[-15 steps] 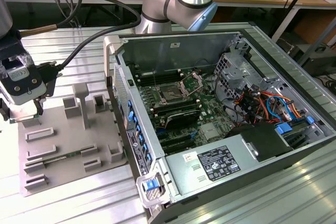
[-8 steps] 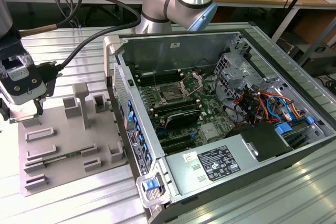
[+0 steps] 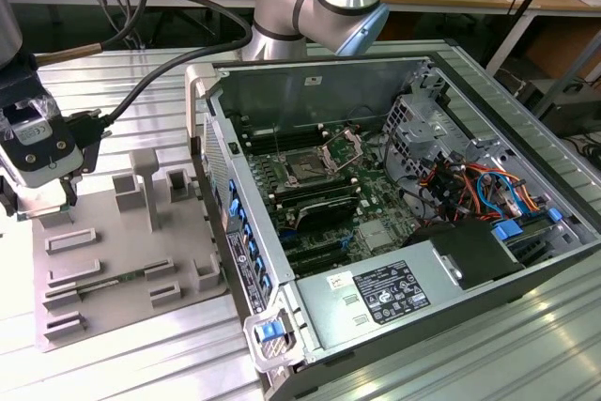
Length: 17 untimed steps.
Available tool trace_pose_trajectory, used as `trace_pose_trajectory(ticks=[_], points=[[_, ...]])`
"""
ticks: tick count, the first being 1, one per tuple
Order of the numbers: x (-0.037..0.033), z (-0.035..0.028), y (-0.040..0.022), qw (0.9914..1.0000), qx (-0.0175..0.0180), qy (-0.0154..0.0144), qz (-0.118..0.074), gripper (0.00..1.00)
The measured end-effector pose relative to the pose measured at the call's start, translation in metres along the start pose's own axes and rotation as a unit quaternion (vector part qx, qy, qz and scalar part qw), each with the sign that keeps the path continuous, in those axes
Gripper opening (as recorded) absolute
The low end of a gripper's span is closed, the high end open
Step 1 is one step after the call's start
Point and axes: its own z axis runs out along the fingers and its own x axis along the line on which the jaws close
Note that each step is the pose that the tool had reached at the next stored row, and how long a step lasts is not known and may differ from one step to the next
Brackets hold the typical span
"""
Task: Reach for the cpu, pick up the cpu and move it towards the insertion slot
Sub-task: 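Pick up the cpu and move it towards the insertion slot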
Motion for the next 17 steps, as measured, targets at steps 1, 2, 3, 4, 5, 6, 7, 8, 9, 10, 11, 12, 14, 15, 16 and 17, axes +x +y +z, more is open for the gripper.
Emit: trace_pose_trajectory(ticks=[1, 2, 3, 4, 5, 6, 7, 8, 9, 10, 11, 12, 14, 15, 16, 17], points=[[0.0000, 0.0000, 0.0000, 1.00000, -0.0004, 0.0000, 0.000, 0.55], [0.0000, 0.0000, 0.0000, 1.00000, -0.0007, 0.0000, 0.000, 0.55], [0.0000, 0.0000, 0.0000, 1.00000, -0.0008, 0.0000, 0.000, 0.55], [0.0000, 0.0000, 0.0000, 1.00000, -0.0008, 0.0000, 0.000, 0.55], [0.0000, -0.0001, 0.0000, 1.00000, -0.0008, -0.0001, 0.000, 0.55], [0.0001, -0.0003, 0.0000, 1.00000, -0.0008, -0.0001, 0.000, 0.55], [0.0001, -0.0007, 0.0000, 1.00000, -0.0008, 0.0000, 0.000, 0.55], [-0.0001, -0.0009, 0.0000, 1.00000, -0.0008, -0.0001, 0.000, 0.55], [-0.0001, -0.0015, 0.0000, 1.00000, -0.0007, 0.0001, 0.000, 0.55], [-0.0001, -0.0016, 0.0000, 1.00000, -0.0009, -0.0001, 0.000, 0.55], [-0.0001, -0.0018, 0.0000, 1.00000, -0.0009, -0.0001, 0.000, 0.55], [-0.0001, -0.0019, 0.0001, 1.00000, -0.0012, -0.0001, 0.000, 0.55], [-0.0001, -0.0020, 0.0001, 1.00000, -0.0019, -0.0001, 0.000, 0.55], [-0.0001, -0.0020, 0.0001, 1.00000, -0.0021, -0.0001, 0.000, 0.55], [-0.0001, -0.0021, 0.0001, 1.00000, -0.0026, -0.0001, 0.000, 0.55], [-0.0001, -0.0020, 0.0001, 0.99999, -0.0033, -0.0002, 0.000, 0.55]])
